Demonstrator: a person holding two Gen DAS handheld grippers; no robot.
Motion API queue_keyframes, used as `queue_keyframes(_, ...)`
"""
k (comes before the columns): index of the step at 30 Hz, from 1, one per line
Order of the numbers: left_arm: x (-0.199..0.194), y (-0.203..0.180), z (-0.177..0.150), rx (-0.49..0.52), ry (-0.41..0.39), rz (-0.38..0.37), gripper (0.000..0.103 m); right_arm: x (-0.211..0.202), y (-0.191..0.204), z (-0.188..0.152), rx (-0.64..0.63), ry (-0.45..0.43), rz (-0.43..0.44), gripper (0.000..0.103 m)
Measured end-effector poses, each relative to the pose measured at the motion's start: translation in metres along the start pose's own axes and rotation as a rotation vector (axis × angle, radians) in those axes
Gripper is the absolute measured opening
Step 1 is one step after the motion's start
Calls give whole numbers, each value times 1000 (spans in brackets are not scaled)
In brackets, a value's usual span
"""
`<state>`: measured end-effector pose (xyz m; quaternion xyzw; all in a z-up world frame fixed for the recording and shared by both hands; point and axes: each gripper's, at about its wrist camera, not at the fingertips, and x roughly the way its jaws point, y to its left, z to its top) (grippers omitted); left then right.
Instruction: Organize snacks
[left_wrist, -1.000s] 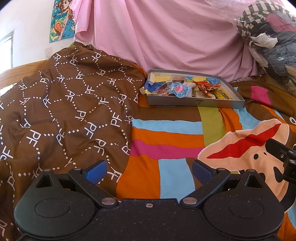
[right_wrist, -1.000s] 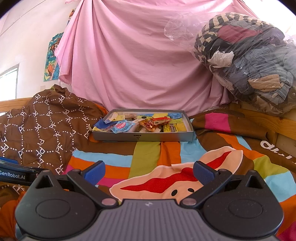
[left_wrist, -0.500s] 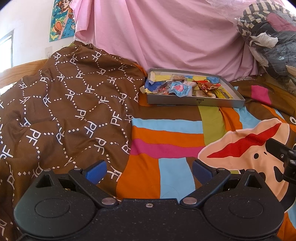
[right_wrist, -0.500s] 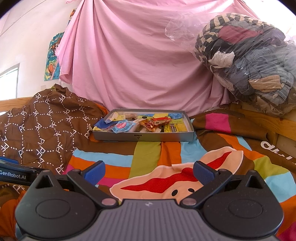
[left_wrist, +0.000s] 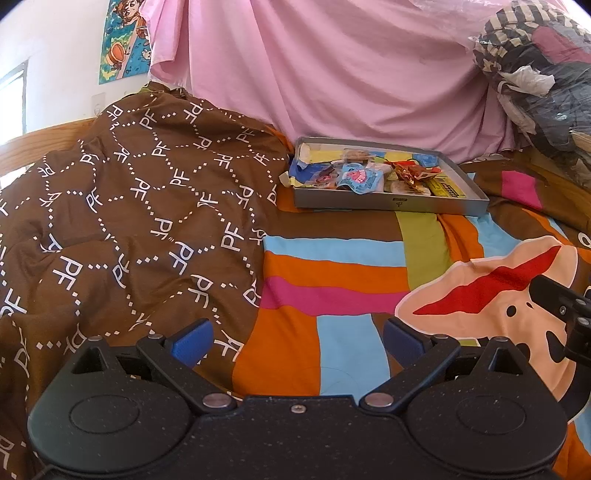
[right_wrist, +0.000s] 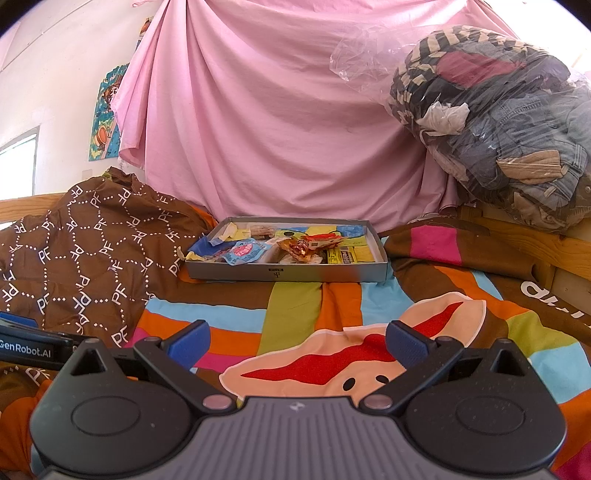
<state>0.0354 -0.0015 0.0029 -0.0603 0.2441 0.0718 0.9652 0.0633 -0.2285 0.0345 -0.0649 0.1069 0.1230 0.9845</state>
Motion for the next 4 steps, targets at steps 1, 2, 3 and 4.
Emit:
queue_keyframes(1,0,0,0,-1,0,0,98,0,0,0,0,-1,0,103)
queue_keyframes(2,0,0,0,-1,1,0,98,0,1,0,-1,-1,1,103)
queue_keyframes(3,0,0,0,-1,2,-2,98,0,1,0,-1,-2,1,103)
queue_keyframes(4,0,0,0,-2,4,-4,98,0,1,0,0,-2,1,103)
